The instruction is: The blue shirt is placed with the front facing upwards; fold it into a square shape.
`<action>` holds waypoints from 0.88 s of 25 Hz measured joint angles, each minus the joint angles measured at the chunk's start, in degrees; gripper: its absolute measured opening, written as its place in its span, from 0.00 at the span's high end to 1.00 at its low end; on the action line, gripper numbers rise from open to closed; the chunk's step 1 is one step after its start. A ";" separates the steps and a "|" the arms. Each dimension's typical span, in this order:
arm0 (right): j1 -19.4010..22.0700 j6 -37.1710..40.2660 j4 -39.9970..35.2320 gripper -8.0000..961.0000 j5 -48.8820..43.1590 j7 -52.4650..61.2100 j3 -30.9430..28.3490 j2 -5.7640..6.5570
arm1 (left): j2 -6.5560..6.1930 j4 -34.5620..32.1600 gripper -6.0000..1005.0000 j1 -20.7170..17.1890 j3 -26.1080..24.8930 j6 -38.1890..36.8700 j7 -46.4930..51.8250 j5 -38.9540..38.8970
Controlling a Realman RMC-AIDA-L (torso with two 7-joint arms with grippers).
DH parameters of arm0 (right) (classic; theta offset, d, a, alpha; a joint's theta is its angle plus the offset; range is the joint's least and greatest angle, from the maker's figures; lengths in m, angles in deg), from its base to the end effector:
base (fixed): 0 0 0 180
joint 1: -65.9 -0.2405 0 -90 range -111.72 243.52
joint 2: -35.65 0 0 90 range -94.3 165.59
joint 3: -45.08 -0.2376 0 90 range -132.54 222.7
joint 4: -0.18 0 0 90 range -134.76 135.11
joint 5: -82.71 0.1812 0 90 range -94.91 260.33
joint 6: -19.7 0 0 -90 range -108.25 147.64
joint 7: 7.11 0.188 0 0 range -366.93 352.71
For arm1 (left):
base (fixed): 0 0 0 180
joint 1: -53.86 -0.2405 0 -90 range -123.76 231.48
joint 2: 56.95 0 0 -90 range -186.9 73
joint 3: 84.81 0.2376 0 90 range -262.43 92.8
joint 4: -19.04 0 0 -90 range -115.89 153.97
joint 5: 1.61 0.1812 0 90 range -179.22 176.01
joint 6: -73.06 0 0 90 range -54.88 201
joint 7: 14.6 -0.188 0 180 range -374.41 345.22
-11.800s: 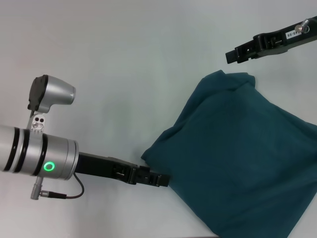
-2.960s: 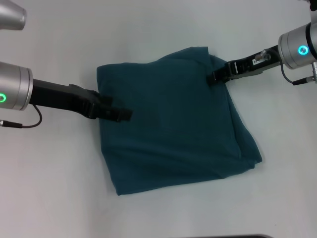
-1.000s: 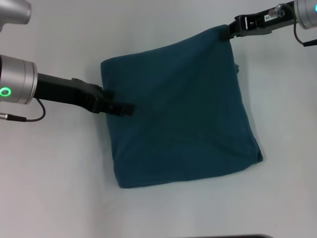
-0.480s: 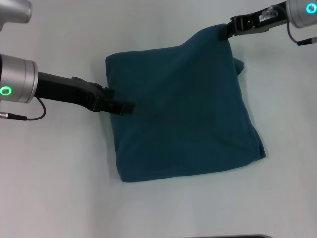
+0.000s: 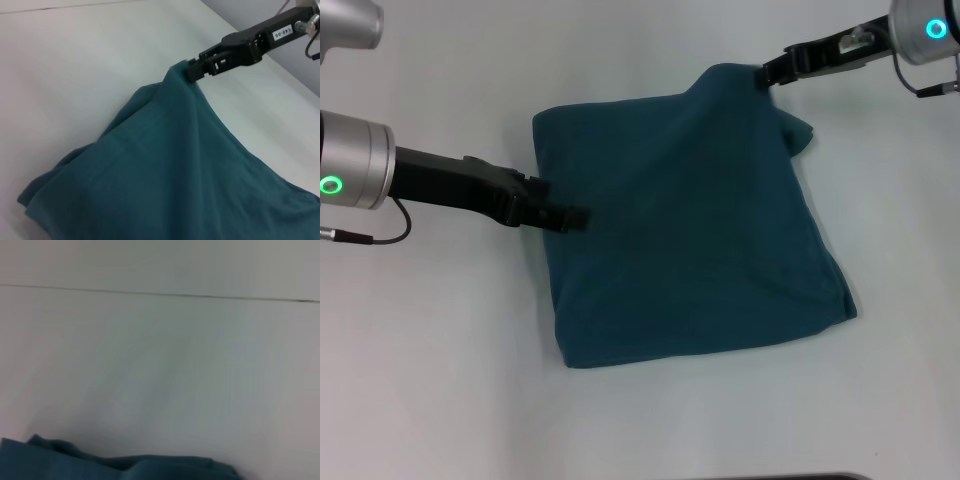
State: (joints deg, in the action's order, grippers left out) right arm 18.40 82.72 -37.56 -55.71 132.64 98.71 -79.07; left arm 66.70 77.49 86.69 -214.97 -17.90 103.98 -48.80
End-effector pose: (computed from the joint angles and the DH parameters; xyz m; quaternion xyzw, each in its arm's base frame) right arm 0.2210 0.4151 -0.0259 -0.8353 0.4961 0.0297 0.2352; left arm -0.2005 0.3124 -0.0453 -0.9236 -0.3709 -0.0688 0.0684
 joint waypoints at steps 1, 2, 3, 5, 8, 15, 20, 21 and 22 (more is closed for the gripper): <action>0.37 -0.32 -0.47 0.84 -0.50 0.34 -0.11 0.17 | 0.00 -0.01 0.16 -0.06 -0.01 0.00 -0.01 0.00; 0.64 -0.49 -0.76 0.83 -0.70 0.56 -0.13 0.34 | 0.01 0.00 0.16 -0.08 -0.02 0.01 -0.01 0.00; 0.89 -0.59 -1.04 0.83 -0.82 0.82 -0.15 0.54 | 0.04 0.00 0.16 -0.11 -0.02 0.07 -0.01 0.00; 1.26 -0.21 -1.82 0.69 -0.75 1.27 -0.17 0.89 | 0.08 0.00 0.16 -0.07 -0.03 0.37 -0.02 0.00; 1.57 2.09 -3.62 0.51 -0.13 1.46 -0.53 0.82 | 0.10 -0.04 0.16 0.43 -0.02 0.75 -0.03 -0.26; 1.63 9.91 -5.30 0.26 6.98 0.26 -1.94 -0.06 | 0.32 -1.56 0.16 2.65 0.36 2.16 -0.97 -0.58; 1.76 10.74 -4.73 0.22 7.91 -0.59 -1.92 -1.35 | 0.32 -3.12 0.16 4.03 2.52 5.49 -1.73 -0.61; 1.89 10.62 -4.72 0.22 7.93 -0.64 -1.88 -1.59 | 0.33 -3.14 0.16 4.16 3.23 6.57 -1.68 -0.62; 2.03 10.55 -4.69 0.22 7.93 -0.72 -1.79 -1.89 | 0.34 -3.16 0.16 4.26 3.96 7.60 -1.60 -0.63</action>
State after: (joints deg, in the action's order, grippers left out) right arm 20.43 93.27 -42.24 -47.78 131.92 96.92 -80.96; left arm 67.03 74.33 90.95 -211.01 -10.30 102.38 -49.43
